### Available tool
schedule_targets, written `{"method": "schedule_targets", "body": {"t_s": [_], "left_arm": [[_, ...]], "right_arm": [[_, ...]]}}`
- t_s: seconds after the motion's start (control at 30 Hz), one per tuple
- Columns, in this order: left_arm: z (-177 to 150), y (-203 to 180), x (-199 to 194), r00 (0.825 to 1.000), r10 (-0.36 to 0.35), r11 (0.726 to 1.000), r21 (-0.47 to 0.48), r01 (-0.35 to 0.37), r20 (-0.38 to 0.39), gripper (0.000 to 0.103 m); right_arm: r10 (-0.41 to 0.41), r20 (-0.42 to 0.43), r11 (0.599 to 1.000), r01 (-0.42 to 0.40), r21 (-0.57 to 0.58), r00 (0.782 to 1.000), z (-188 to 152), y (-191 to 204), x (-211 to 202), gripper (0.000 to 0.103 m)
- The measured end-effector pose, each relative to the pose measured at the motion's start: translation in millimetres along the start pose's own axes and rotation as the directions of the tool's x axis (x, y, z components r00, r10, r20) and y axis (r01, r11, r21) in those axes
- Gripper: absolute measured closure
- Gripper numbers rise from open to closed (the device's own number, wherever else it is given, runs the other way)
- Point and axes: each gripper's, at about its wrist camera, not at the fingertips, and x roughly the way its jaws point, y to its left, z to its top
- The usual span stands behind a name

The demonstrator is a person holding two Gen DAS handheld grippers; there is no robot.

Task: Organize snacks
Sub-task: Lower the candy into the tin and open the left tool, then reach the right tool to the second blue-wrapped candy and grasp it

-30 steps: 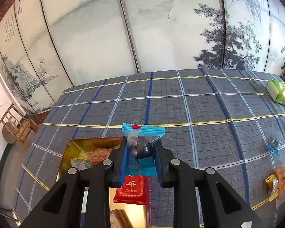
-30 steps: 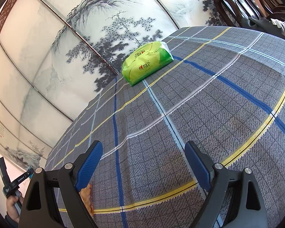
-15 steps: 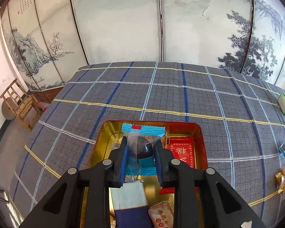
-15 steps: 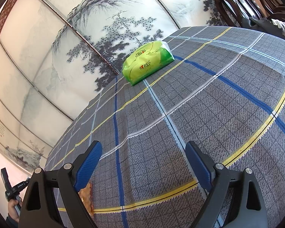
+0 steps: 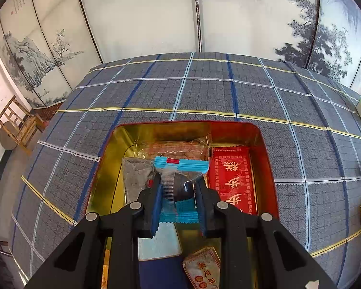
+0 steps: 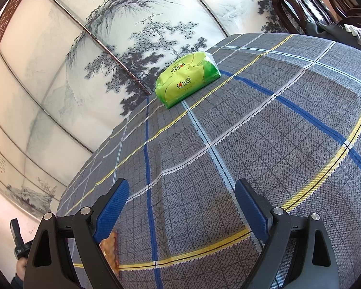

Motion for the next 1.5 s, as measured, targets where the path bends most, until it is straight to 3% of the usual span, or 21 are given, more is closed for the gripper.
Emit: {"method": "schedule_targets", "body": {"t_s": [0.2, 0.4, 0.5, 0.57, 0.7, 0.83, 0.93, 1.03, 1.13, 1.27, 1.4, 1.5], "left_arm": [[-3, -2, 14, 0.998, -0.002, 1.0, -0.006, 0.002, -0.056, 0.081], [-2, -5, 15, 0.998, -0.001, 1.0, -0.006, 0.0, -0.063, 0.076], [-2, -5, 13, 0.998, -0.028, 1.0, -0.004, 0.028, -0.06, 0.052], [-3, -4, 4, 0.999, -0.044, 0.999, 0.0, 0.044, -0.028, 0.034], [-11, 6, -32, 0.993, -0.088, 0.996, -0.015, 0.089, 0.083, 0.03], [-37, 25, -83, 0.968, -0.139, 0.987, -0.051, 0.153, 0.209, 0.022], [-71, 38, -115, 0.948, -0.183, 0.976, -0.065, 0.206, 0.259, 0.019], [-114, 46, -137, 0.941, -0.19, 0.975, -0.058, 0.214, 0.281, 0.018], [-157, 51, -147, 0.945, -0.195, 0.976, -0.048, 0.214, 0.264, 0.018], [-201, 57, -150, 0.946, -0.241, 0.959, -0.094, 0.266, 0.216, 0.018], [-224, 47, -154, 0.944, -0.246, 0.961, -0.075, 0.267, 0.219, 0.018], [-229, 41, -156, 0.937, -0.266, 0.956, -0.065, 0.287, 0.225, 0.018]], "right_arm": [[-0.001, -0.001, 1.0, 0.001, -0.002, 1.0, 0, 0, 0, 0.013], [-0.015, -0.005, 1.0, 0.015, -0.015, 1.0, -2, 5, 2, 0.012], [-0.04, -0.016, 0.998, 0.039, -0.043, 0.999, -4, 13, 5, 0.011], [-0.103, -0.043, 0.989, 0.098, -0.109, 0.994, -5, 27, 11, 0.011], [-0.094, -0.124, 0.976, 0.066, -0.208, 0.988, -7, 59, 21, 0.011], [-0.102, -0.147, 0.936, 0.044, -0.35, 0.984, -9, 104, 37, 0.011], [-0.122, -0.201, 0.893, 0.019, -0.45, 0.972, -17, 135, 59, 0.011], [-0.179, -0.229, 0.829, 0.022, -0.56, 0.957, -29, 156, 82, 0.011], [-0.216, -0.248, 0.786, 0.018, -0.618, 0.945, -39, 165, 96, 0.016], [-0.22, -0.263, 0.778, 0.007, -0.628, 0.939, -41, 172, 105, 0.023], [-0.262, -0.278, 0.75, 0.013, -0.662, 0.924, -49, 178, 120, 0.044], [-0.279, -0.25, 0.716, 0.027, -0.697, 0.927, -53, 184, 122, 0.054]]}}
